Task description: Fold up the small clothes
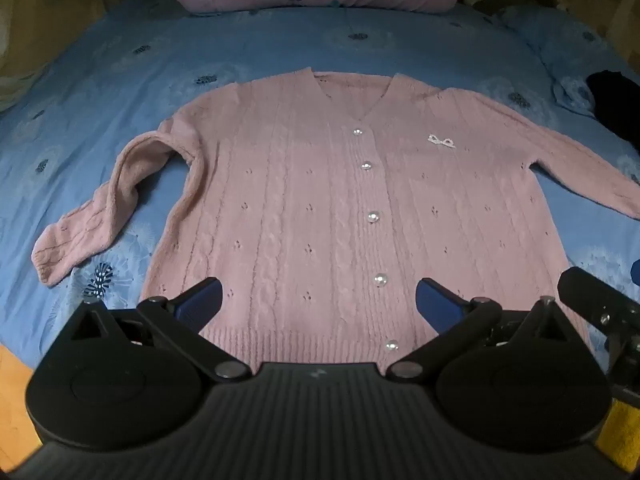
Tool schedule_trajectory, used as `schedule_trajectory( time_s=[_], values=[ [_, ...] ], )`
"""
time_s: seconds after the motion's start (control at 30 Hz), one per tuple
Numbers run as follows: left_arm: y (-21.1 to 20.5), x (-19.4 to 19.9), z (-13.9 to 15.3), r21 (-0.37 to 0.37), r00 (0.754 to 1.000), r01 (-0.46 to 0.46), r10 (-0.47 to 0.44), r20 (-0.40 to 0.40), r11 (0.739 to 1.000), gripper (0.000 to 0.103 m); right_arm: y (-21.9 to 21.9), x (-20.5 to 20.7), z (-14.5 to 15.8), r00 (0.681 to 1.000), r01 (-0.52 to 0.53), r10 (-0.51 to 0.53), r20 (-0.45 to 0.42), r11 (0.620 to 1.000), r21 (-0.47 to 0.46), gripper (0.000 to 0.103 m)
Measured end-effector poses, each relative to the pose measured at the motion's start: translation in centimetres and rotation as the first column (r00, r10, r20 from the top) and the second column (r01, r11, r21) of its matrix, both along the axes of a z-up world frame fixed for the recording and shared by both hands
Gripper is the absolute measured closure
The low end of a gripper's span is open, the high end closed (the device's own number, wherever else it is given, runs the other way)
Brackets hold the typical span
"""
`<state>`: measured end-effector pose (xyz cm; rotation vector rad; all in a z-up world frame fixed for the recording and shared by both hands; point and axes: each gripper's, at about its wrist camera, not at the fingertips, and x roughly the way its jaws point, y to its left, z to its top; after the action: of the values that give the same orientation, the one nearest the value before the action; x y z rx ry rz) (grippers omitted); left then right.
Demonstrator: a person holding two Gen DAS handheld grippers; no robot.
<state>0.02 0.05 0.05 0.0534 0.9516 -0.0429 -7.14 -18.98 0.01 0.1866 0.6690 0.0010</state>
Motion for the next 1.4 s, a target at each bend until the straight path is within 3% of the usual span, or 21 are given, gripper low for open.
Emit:
schedule_trajectory(
  time_s=[1.4],
  values=[
    [0.5, -0.2, -0.6, 0.014, 0.998, -0.026, 0.027, -0.049, 1.0, 0.0, 0.4, -0.2, -0.2, 1.0, -0.004, 0.003, -0.02, 1.0, -0.022, 0.0]
  ],
)
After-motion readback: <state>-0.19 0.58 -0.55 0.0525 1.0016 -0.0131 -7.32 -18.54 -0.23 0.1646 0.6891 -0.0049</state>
